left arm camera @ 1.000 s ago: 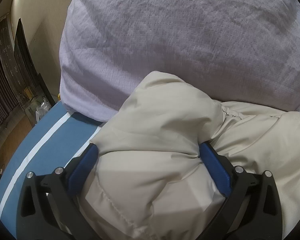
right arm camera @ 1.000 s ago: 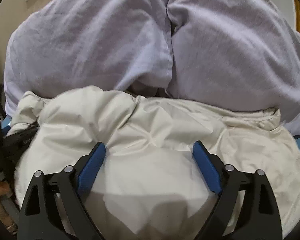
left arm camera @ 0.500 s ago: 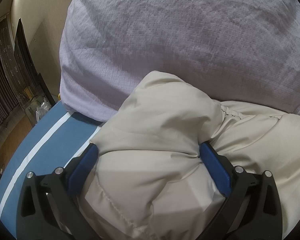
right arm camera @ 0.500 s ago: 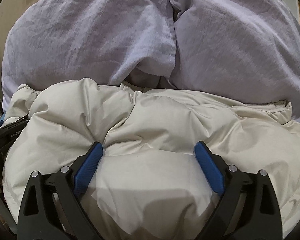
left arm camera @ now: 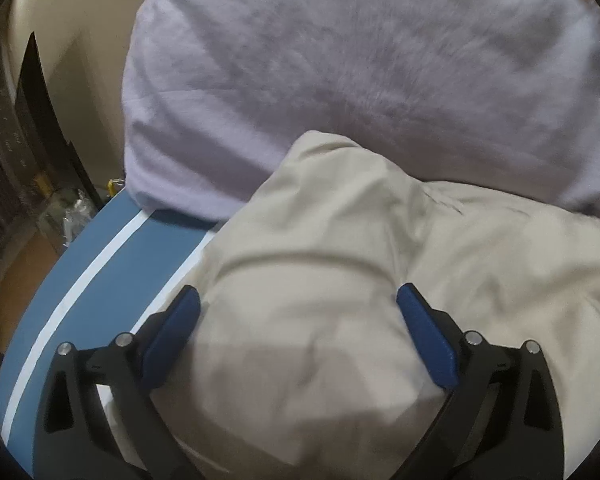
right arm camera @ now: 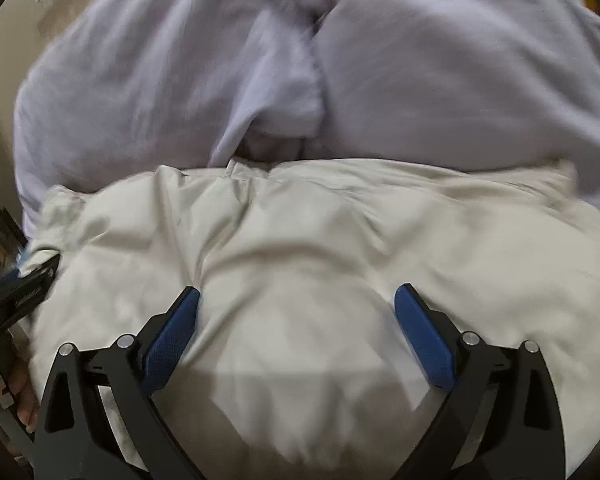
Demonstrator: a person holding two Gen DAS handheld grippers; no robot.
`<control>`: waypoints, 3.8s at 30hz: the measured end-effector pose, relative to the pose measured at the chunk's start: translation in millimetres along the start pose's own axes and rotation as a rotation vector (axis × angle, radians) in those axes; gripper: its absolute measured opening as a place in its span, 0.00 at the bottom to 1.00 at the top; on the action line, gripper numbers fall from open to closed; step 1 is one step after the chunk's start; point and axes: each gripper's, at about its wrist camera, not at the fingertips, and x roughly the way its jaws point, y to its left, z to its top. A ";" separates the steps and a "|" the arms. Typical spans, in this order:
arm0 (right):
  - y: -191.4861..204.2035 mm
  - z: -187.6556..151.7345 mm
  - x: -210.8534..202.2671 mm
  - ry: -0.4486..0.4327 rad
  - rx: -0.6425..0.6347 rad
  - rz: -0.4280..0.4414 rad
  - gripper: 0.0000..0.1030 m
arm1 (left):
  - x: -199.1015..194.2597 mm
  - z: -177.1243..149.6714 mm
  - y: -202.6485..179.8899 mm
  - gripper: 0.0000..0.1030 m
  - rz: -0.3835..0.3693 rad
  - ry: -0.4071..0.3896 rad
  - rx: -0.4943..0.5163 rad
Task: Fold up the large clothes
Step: 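Grasp the side edge of the beige jacket with the left gripper, then lift the jacket side and fold it over the bundle, then open the left gripper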
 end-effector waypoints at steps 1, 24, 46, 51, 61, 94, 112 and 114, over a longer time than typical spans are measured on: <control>-8.5 -5.7 -17.5 -0.017 0.014 -0.018 0.95 | -11.2 -5.1 7.5 0.96 -0.019 0.000 -0.009; -173.9 -86.7 -91.1 0.075 0.570 0.053 0.94 | -40.2 -69.8 77.4 0.96 -0.162 0.201 -0.189; -132.4 -125.9 -150.8 0.044 0.446 0.161 0.31 | -84.8 -84.9 142.7 0.31 -0.307 0.155 -0.291; -119.6 -150.0 -175.8 0.072 0.403 0.184 0.31 | -109.1 -112.8 174.5 0.32 -0.296 0.170 -0.293; -127.3 -158.8 -226.0 0.016 0.368 0.027 0.65 | -118.1 -133.5 186.9 0.69 -0.223 0.180 -0.300; 15.2 -153.5 -147.9 0.031 -0.208 -0.144 0.78 | -128.1 -100.3 171.2 0.29 -0.379 0.106 -0.440; 8.3 -143.8 -145.0 0.063 -0.180 -0.061 0.81 | -250.3 -59.5 37.6 0.27 -0.695 -0.079 -0.199; 3.2 -142.3 -148.8 0.057 -0.172 -0.029 0.81 | -263.8 -60.7 9.7 0.27 -0.734 -0.086 -0.148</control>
